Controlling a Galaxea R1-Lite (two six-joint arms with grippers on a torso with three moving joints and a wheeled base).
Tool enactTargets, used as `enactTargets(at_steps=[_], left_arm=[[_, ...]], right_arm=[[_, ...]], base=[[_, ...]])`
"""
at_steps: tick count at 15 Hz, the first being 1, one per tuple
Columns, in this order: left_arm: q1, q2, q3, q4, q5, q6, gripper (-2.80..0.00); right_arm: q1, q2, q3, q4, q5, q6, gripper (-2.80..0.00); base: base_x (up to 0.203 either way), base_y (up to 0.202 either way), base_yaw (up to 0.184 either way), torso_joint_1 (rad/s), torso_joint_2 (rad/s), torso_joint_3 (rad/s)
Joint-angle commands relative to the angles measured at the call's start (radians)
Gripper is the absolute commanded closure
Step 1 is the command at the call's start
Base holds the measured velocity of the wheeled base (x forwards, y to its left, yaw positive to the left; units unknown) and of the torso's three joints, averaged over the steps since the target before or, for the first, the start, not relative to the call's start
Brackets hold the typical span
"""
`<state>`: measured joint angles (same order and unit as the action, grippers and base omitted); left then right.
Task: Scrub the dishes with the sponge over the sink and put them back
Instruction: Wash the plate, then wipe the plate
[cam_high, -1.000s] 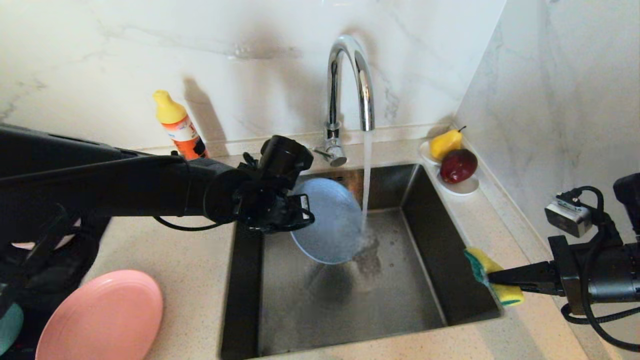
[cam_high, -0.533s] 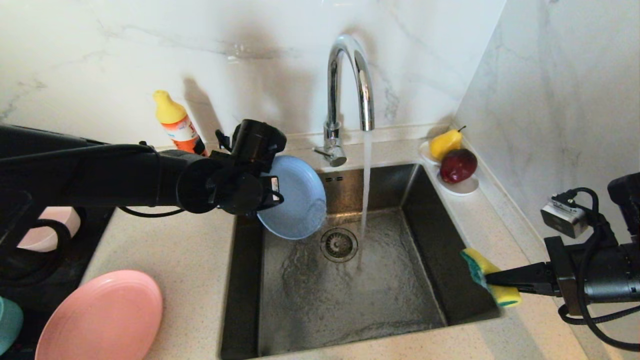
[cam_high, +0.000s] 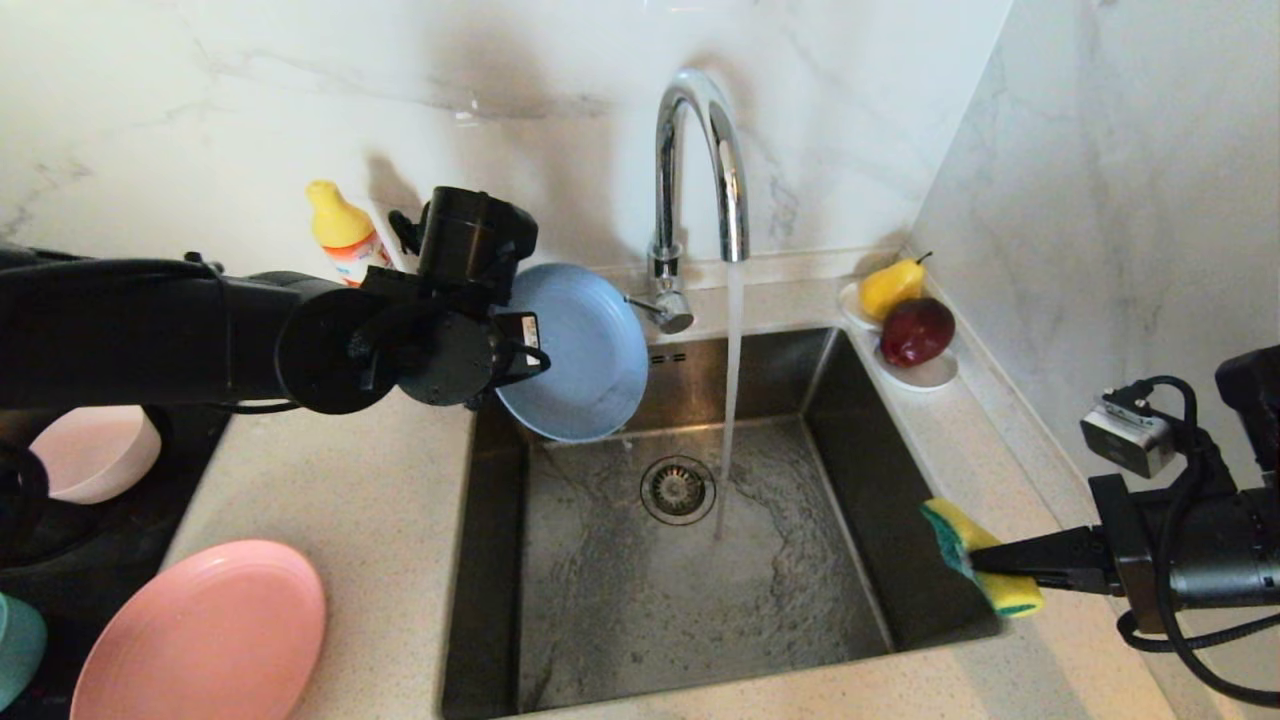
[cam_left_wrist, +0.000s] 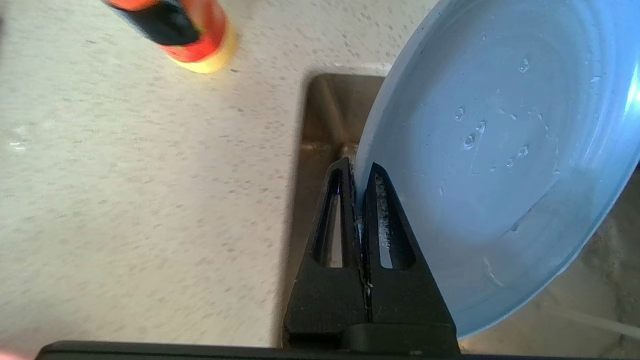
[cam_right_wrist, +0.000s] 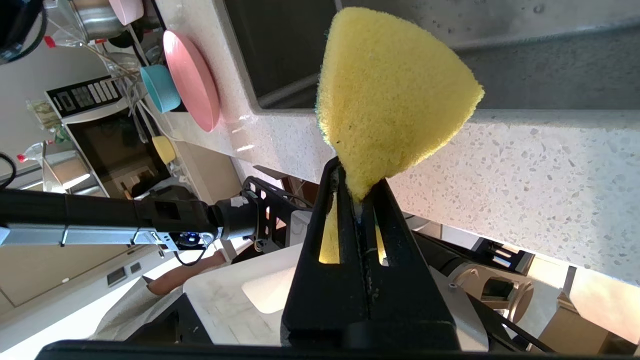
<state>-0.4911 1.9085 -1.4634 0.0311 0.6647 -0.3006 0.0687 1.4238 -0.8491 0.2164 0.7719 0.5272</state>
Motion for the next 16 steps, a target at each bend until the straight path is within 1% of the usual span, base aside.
enactTargets(at_steps=[1, 3, 5, 6, 8, 10, 11, 13, 15, 16], left_arm=[[-0.001, -0.093, 0.052, -0.002, -0.002, -0.005, 0.0], [-0.001, -0.17, 0.117, -0.017, -0.028, -0.01, 0.0], [0.0, -0.261, 0.224, -0.071, -0.121, 0.001, 0.0], [0.0, -0.283, 0.273, -0.101, -0.147, 0.018, 0.0], [-0.001, -0.286, 0.367, -0.217, -0.17, 0.047, 0.0], [0.0, -0.26, 0.425, -0.325, -0.178, 0.052, 0.0], [0.0, -0.262, 0.448, -0.342, -0.196, 0.053, 0.0], [-0.001, -0.295, 0.49, -0.346, -0.253, 0.066, 0.0], [-0.001, -0.361, 0.554, -0.349, -0.337, 0.076, 0.0], [-0.001, -0.396, 0.598, -0.35, -0.391, 0.077, 0.0]], right_arm=[[0.003, -0.005, 0.004, 0.003, 0.004, 0.004, 0.0], [0.004, -0.014, -0.005, 0.006, 0.004, 0.005, 0.0], [0.018, -0.027, -0.01, 0.006, 0.004, 0.01, 0.0], [0.019, -0.028, -0.01, 0.006, 0.004, 0.008, 0.0], [0.019, -0.022, -0.008, 0.006, 0.004, 0.008, 0.0], [0.02, -0.016, -0.01, 0.005, 0.004, 0.005, 0.0], [0.027, -0.018, -0.016, 0.005, 0.004, 0.006, 0.0], [0.047, -0.024, -0.048, 0.026, 0.004, 0.008, 0.0], [0.086, -0.026, -0.101, 0.067, 0.004, 0.008, 0.0], [0.121, -0.026, -0.137, 0.096, 0.004, 0.01, 0.0]], base=[[0.0, 0.0, 0.0, 0.0, 0.0, 0.0], [0.0, 0.0, 0.0, 0.0, 0.0, 0.0], [0.0, 0.0, 0.0, 0.0, 0.0, 0.0], [0.0, 0.0, 0.0, 0.0, 0.0, 0.0], [0.0, 0.0, 0.0, 0.0, 0.0, 0.0], [0.0, 0.0, 0.0, 0.0, 0.0, 0.0], [0.0, 0.0, 0.0, 0.0, 0.0, 0.0], [0.0, 0.0, 0.0, 0.0, 0.0, 0.0], [0.0, 0.0, 0.0, 0.0, 0.0, 0.0], [0.0, 0.0, 0.0, 0.0, 0.0, 0.0]])
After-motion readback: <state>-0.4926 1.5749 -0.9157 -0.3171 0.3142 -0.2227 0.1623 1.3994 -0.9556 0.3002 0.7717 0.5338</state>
